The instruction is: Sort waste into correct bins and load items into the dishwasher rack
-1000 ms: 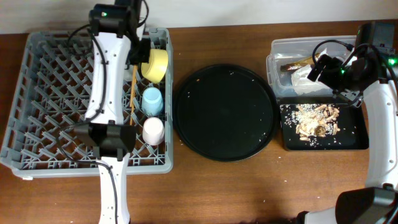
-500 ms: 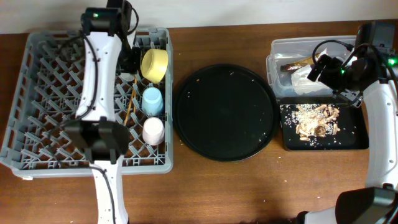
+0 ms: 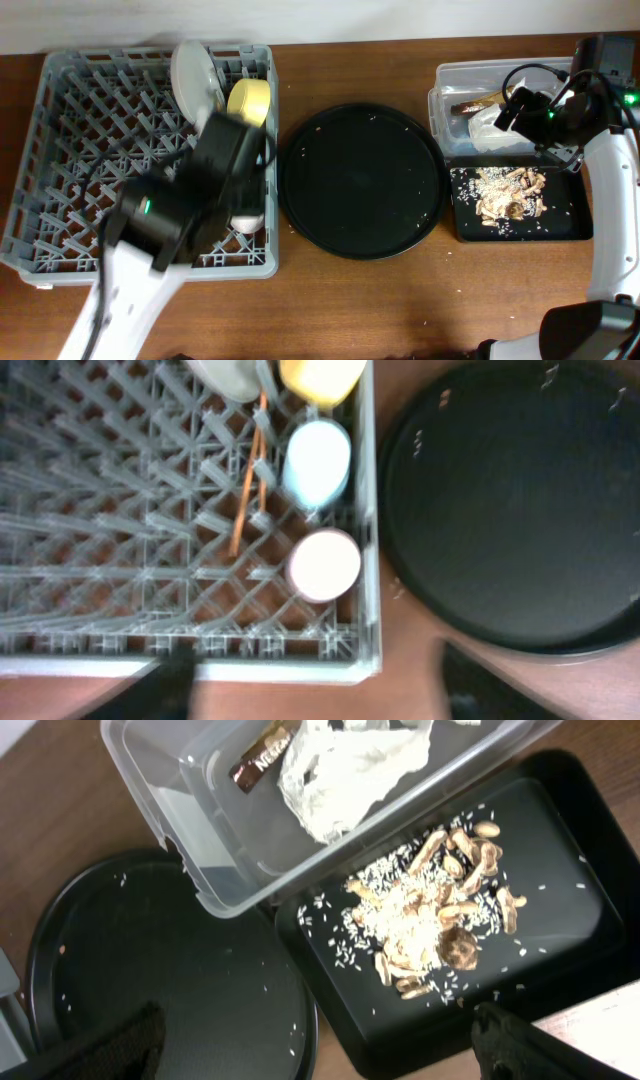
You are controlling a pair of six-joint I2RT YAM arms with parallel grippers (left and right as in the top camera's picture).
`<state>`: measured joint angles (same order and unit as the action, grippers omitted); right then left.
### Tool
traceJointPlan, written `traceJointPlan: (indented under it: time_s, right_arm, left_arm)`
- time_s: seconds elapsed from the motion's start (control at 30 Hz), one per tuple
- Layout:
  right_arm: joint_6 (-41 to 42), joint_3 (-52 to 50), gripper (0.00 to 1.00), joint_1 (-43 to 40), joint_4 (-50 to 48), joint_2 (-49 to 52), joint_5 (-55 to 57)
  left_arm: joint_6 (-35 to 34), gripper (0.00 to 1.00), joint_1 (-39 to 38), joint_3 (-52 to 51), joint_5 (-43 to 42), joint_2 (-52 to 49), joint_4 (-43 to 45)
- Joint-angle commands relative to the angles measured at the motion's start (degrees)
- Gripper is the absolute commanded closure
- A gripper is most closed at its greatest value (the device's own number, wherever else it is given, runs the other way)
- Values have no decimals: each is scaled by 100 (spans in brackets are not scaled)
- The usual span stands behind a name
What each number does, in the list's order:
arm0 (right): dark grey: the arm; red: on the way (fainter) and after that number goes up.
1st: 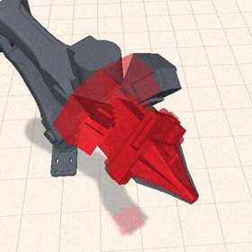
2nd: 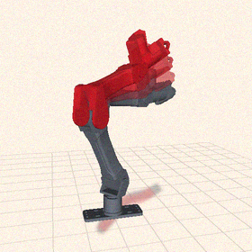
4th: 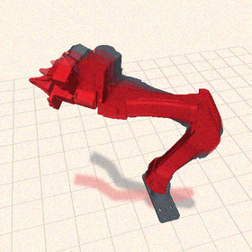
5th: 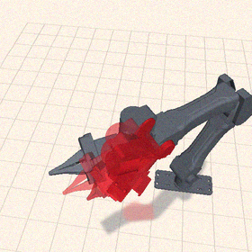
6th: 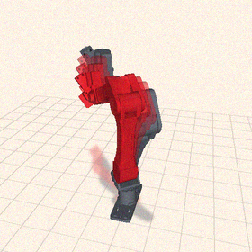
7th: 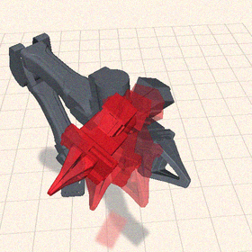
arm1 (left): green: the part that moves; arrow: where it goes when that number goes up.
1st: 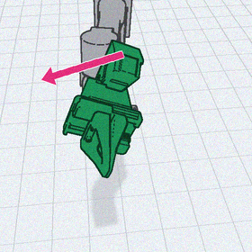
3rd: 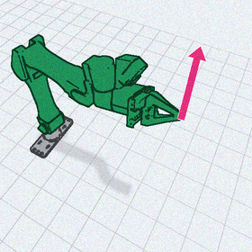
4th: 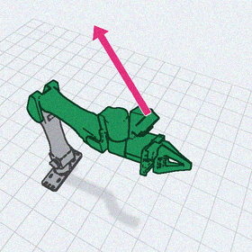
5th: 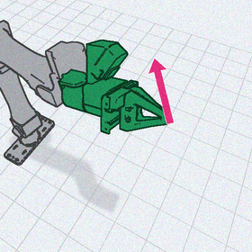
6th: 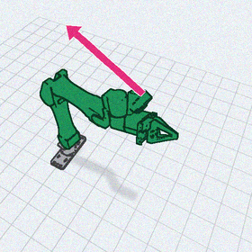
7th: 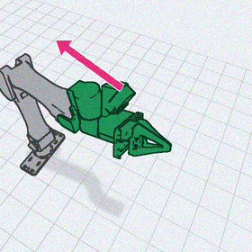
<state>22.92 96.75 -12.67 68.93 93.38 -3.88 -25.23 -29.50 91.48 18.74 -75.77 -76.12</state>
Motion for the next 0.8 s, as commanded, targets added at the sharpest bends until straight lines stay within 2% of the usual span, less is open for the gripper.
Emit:
traceJointPlan:
  time_s: [0.0,0.1,0.3,0.33,0.37,0.4,0.43,0.47,0.5,0.53,0.57,0.6,0.77]
  right_arm:
    - [-13,55,2,-11,-13,-11,94]
    - [-13,55,2,-11,-13,-11,94]
    - [-13,55,2,-11,-13,-2,94]
    - [-13,55,1,-11,-15,-2,94]
    - [-13,55,1,-11,-13,-2,96]
    - [-13,55,2,-11,-13,-2,94]
    - [-13,55,2,-11,-15,-2,94]
    - [-13,55,2,-11,-15,-2,94]
    - [-13,55,2,-11,-13,-2,94]
    - [-13,55,2,-11,-15,-2,94]
    - [-13,55,2,-11,-15,-2,94]
    - [-13,55,2,-11,-15,-2,94]
    - [-13,55,2,-11,-13,-2,96]
  left_arm:
    - [-1270,1,-46,-804,186,898,212]
    - [-1259,1,-46,-846,-192,1016,-282]
    - [-1246,1,-46,-909,573,973,-232]
    - [-1016,1,-46,-992,750,994,-26]
    - [-529,1,-7,-1095,745,1060,260]
    - [304,1,164,-1364,623,1178,844]
    - [1091,1,407,-1738,293,1355,1508]
    - [2061,1,922,-2553,-407,1759,2645]
    - [2328,1,1235,-3040,-793,2011,3180]
    - [2356,1,1556,-3464,-1143,2243,3595]
    - [2356,1,2131,-4168,-1843,2706,4205]
    - [2356,1,2863,-5213,-2533,3550,4996]
    - [2358,1,3617,-7119,-2343,5580,5954]
